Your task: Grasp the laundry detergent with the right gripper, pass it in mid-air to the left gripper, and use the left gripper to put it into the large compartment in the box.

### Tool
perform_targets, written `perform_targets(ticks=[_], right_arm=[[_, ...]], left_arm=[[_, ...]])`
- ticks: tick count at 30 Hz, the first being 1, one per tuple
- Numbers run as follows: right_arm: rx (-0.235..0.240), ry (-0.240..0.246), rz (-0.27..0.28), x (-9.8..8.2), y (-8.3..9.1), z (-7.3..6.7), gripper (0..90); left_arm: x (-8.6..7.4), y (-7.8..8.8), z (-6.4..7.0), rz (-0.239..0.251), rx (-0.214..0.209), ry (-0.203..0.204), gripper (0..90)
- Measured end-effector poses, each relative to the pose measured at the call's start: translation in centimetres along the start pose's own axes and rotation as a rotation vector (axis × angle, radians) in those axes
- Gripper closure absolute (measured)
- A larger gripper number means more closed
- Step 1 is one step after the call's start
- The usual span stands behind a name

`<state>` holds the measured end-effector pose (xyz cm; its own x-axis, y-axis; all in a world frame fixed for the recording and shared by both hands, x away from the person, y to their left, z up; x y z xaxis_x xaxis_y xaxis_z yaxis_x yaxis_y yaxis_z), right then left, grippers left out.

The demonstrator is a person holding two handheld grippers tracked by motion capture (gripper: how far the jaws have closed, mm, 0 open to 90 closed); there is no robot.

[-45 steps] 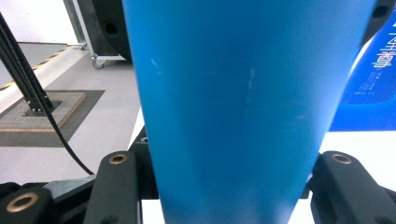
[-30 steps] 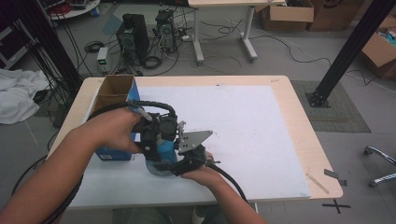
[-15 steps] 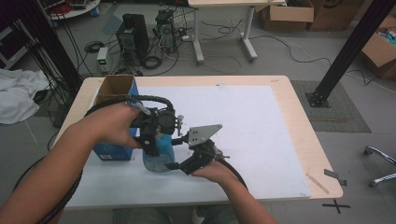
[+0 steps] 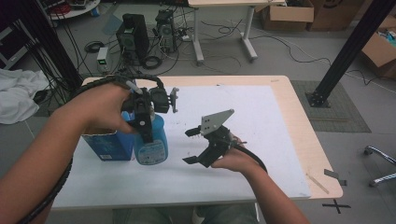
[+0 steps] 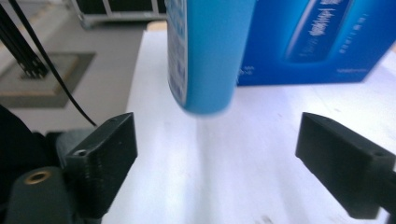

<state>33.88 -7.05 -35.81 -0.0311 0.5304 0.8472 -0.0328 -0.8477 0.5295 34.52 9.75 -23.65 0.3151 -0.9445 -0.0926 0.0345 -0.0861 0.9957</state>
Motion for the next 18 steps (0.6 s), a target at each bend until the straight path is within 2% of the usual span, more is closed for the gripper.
perform_targets(ticks=[1, 3, 4, 5, 6, 7, 10, 12, 13, 14, 15, 18], right_arm=[[-0.006, 0.009, -0.049, 0.3, 0.7, 0.3, 4.3], [-0.011, 0.021, -0.114, 0.4, 1.2, 0.5, 1.6], [-0.011, 0.021, -0.114, 0.4, 1.2, 0.5, 1.6], [-0.015, 0.036, -0.189, 0.5, 1.6, 0.7, 0.0], [-0.015, 0.036, -0.189, 0.5, 1.6, 0.7, 0.0], [-0.009, 0.039, -0.216, 0.6, 1.7, 0.8, 0.0], [-0.001, 0.064, -0.368, 0.5, 2.4, 1.0, 0.0], [0.006, 0.079, -0.421, 0.5, 2.8, 1.1, 0.0], [0.006, 0.079, -0.421, 0.5, 2.8, 1.1, 0.0], [0.011, 0.088, -0.464, 0.4, 3.2, 1.3, 0.0], [0.011, 0.088, -0.464, 0.4, 3.2, 1.3, 0.0], [0.016, 0.093, -0.547, 0.1, 3.8, 1.3, 0.0]], left_arm=[[-0.1, 0.4, -0.3, 0.003, 0.006, 0.020, 38.5], [-0.4, 1.3, -0.7, 0.010, 0.005, 0.066, 38.4], [-0.6, 1.6, -1.0, 0.016, -0.001, 0.094, 38.4], [-0.8, 2.0, -1.3, 0.014, -0.013, 0.131, 38.4], [-0.9, 2.2, -1.5, 0.009, -0.023, 0.154, 38.4], [-1.2, 2.6, -1.9, 0.014, -0.034, 0.182, 38.4], [-1.8, 3.6, -2.6, 0.020, -0.039, 0.268, 38.5], [-2.2, 4.3, -3.1, 0.027, -0.037, 0.324, 38.5], [-2.4, 4.6, -3.2, 0.025, -0.037, 0.344, 38.5], [-3.0, 5.3, -3.7, 0.029, -0.038, 0.399, 38.5], [-3.0, 5.3, -3.7, 0.029, -0.038, 0.399, 38.5], [-4.1, 6.5, -4.4, 0.029, -0.038, 0.497, 38.5]])
Point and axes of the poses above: each handheld gripper's, and its own axes: y roughly backward along the jaws, x roughly out of its top, z roughly to its right, the point moved 4 cm from there along -y, roughly forward along the jaws, and after that the axes turned 3 degrees about y, right-handed, at the moved point
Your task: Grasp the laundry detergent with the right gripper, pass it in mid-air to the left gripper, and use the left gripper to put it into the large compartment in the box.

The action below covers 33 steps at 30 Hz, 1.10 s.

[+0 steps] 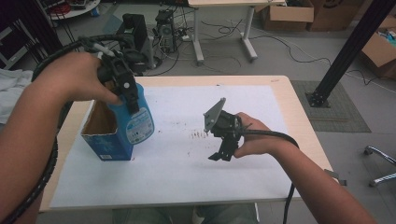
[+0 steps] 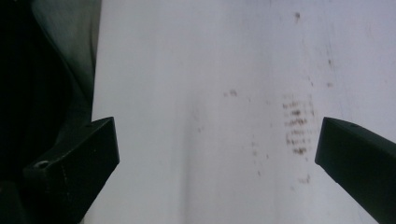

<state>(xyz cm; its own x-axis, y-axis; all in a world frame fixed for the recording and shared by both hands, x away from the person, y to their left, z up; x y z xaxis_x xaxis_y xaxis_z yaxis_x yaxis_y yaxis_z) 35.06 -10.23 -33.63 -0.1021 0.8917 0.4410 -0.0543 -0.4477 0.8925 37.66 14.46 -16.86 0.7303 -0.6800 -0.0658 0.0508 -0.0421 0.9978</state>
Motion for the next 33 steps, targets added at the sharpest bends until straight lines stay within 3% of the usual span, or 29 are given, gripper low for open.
perform_targets(ticks=[1, 3, 5, 9, 10, 11, 16, 20, 24, 26, 33], right_arm=[[-0.002, 0.005, -0.041, -0.4, 0.3, 0.0, 0.0], [0.001, 0.007, -0.064, -0.7, 0.6, 0.0, 0.0], [-0.001, 0.005, -0.079, -0.9, 0.8, 0.1, 0.0], [-0.007, 0.016, -0.131, -1.3, 1.4, 0.4, 0.0], [-0.006, 0.019, -0.136, -1.3, 1.5, 0.4, 0.0], [-0.006, 0.019, -0.136, -1.3, 1.5, 0.4, 0.0], [-0.008, 0.037, -0.156, -0.9, 1.5, 0.4, 0.0], [-0.006, 0.046, -0.164, -0.7, 1.4, 0.3, 0.0], [0.001, 0.054, -0.170, -0.6, 1.3, 0.3, 0.0], [0.004, 0.052, -0.174, -0.6, 1.2, 0.4, 0.0], [0.008, 0.043, -0.170, -0.6, 1.3, 0.5, 0.0]], left_arm=[[-0.4, 0.8, -0.7, 0.009, -0.008, 0.075, 38.5], [-0.6, 1.1, -1.0, 0.011, -0.008, 0.096, 38.6], [-1.0, 2.0, -1.6, 0.022, -0.008, 0.175, 38.5], [-1.8, 3.5, -2.8, 0.042, -0.005, 0.290, 38.6], [-2.0, 4.0, -3.4, 0.051, -0.005, 0.339, 38.7], [-2.0, 4.0, -3.4, 0.051, -0.005, 0.339, 38.6], [-2.7, 4.7, -5.1, 0.071, 0.002, 0.483, 38.7], [-3.1, 4.7, -6.4, 0.074, 0.004, 0.565, 38.7], [-3.6, 4.3, -7.8, 0.083, -0.040, 0.663, 38.6], [-3.7, 3.8, -8.4, 0.083, -0.049, 0.692, 38.6], [-3.5, 2.1, -9.8, 0.066, -0.019, 0.759, 38.7]])
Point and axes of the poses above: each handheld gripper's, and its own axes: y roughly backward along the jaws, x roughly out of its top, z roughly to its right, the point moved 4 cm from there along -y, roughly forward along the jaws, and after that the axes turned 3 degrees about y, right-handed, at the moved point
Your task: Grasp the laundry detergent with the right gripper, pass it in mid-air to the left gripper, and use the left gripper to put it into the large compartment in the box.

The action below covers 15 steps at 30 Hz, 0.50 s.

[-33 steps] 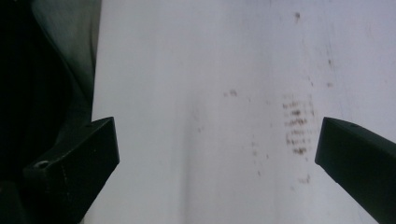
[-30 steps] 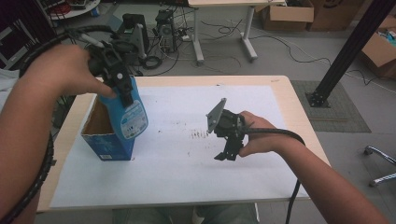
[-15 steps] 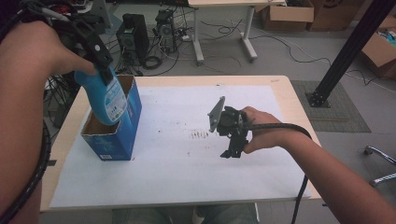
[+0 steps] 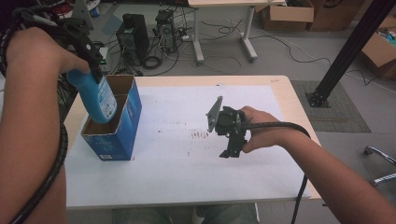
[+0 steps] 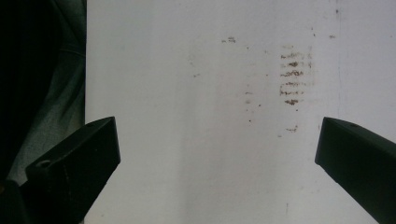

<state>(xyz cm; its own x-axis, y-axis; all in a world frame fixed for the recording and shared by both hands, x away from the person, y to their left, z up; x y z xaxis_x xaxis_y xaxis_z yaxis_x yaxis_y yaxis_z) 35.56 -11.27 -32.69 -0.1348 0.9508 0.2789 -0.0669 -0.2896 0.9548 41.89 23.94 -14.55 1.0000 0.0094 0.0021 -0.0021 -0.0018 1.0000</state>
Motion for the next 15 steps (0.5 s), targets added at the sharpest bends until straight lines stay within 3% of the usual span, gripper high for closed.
perform_targets(ticks=[10, 15], right_arm=[[0.013, 0.004, -0.022, -0.5, -0.2, -0.4, 0.0], [0.018, 0.006, -0.039, -0.7, -0.1, -0.6, 0.0]], left_arm=[[1.2, -4.0, -1.5, -0.012, -0.022, 0.023, 38.6], [1.6, -6.0, -1.6, -0.024, -0.008, 0.029, 38.6]])
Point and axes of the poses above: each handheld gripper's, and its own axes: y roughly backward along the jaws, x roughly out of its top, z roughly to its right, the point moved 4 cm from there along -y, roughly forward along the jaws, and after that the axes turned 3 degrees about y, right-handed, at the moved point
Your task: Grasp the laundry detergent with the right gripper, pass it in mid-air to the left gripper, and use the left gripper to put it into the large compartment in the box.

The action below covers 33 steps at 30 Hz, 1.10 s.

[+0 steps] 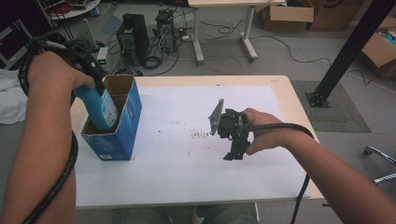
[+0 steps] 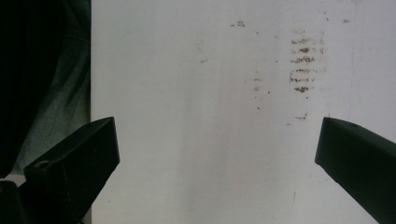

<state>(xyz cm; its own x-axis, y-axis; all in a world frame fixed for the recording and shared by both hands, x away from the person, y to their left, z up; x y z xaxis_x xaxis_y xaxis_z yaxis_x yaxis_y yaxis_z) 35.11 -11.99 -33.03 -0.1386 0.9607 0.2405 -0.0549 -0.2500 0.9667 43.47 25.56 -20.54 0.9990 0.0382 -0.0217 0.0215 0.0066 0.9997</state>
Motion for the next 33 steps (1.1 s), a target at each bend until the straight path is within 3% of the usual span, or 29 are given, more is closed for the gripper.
perform_targets(ticks=[7, 11, 14, 19, 33], right_arm=[[0.000, -0.008, -0.009, -0.6, 0.0, -0.2, 0.0], [0.008, -0.017, -0.006, -0.8, -0.3, -0.4, 0.0], [0.010, -0.017, -0.006, -0.9, -0.5, -0.4, 0.0], [0.012, -0.019, -0.007, -1.0, -0.6, -0.4, 0.0], [0.027, -0.034, -0.014, -1.7, -1.1, -0.5, 0.0]], left_arm=[[0.5, -3.0, 0.1, -0.007, 0.000, -0.015, 38.6], [0.6, -5.5, 0.1, -0.027, 0.010, -0.022, 38.6], [0.7, -7.7, 0.0, -0.047, -0.007, -0.017, 38.6], [0.8, -9.2, -0.1, -0.053, -0.019, -0.005, 38.6], [1.3, -12.3, -0.1, -0.054, 0.001, -0.025, 38.6]])
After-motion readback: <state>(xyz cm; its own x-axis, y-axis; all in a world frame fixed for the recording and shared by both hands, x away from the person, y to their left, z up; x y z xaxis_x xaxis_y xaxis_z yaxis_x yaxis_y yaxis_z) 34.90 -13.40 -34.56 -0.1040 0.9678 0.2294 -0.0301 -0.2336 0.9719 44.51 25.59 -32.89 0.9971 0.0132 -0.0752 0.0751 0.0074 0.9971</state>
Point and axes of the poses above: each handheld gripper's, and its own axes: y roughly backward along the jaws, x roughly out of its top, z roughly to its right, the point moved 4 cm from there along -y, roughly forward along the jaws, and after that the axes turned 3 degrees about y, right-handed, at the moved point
